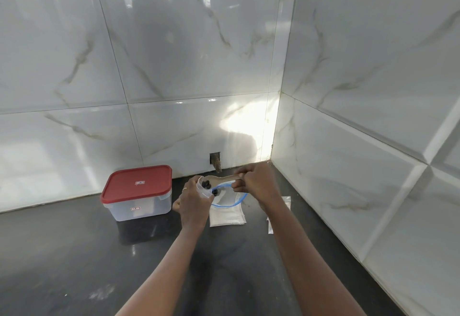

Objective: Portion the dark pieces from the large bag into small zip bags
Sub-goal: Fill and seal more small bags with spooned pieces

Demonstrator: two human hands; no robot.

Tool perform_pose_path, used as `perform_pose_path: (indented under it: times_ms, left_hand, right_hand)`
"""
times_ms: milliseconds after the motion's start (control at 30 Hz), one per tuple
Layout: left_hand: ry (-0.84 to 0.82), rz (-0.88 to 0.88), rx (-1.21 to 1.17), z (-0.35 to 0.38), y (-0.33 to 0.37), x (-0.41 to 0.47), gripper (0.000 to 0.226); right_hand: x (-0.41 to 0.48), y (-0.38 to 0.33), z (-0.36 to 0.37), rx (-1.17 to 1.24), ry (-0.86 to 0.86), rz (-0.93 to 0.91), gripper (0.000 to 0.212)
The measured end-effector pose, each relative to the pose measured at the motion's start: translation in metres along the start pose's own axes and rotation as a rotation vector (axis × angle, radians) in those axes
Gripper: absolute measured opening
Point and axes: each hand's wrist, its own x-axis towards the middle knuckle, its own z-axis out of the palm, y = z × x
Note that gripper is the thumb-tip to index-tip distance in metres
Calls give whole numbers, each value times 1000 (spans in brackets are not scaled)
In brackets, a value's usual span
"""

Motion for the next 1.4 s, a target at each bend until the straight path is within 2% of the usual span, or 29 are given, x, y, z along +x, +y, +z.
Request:
perform_pose_path:
  times_ms: [233,367,533,633,767,900,1033,1167,1267,1400]
  left_hand:
    - [1,-24,3,-4,-2,3,57]
    - [21,-30,0,-3,-4,4,55]
    - [29,-59,-25,-1,-3,4,51]
    - [39,-72,-53,-2,-2,4,48]
    - [53,-77,-49,-4,-7,8,49]
    - [65,-64,-44,-5,-11,8,47]
    - [79,-52,-20,-13,-14,8,46]
    - [132,-8,-1,-24,-25,17,42]
    - [155,13,25,-27,-33,23,39]
    - [100,12,30,-26,-41,23,34]
  right_hand:
    - [-9,12,21,-380,34,-413,31]
    - [-12,11,19,-483,25,-526,35]
    - [-15,10,13,-489,55,-511,36]
    - [-11,7,-2,-419,148,-375,36]
    - [-5,21,-15,-501,121,-226,32]
    - [10,54,14,-627,100,-264,36]
    - [25,68,51,-853,53,-352,41]
    - [36,81,82,-832,-13,-354,43]
    - [39,86,97,-803,-38,-351,35]
    - [40,91,108,-803,19,-342,28]
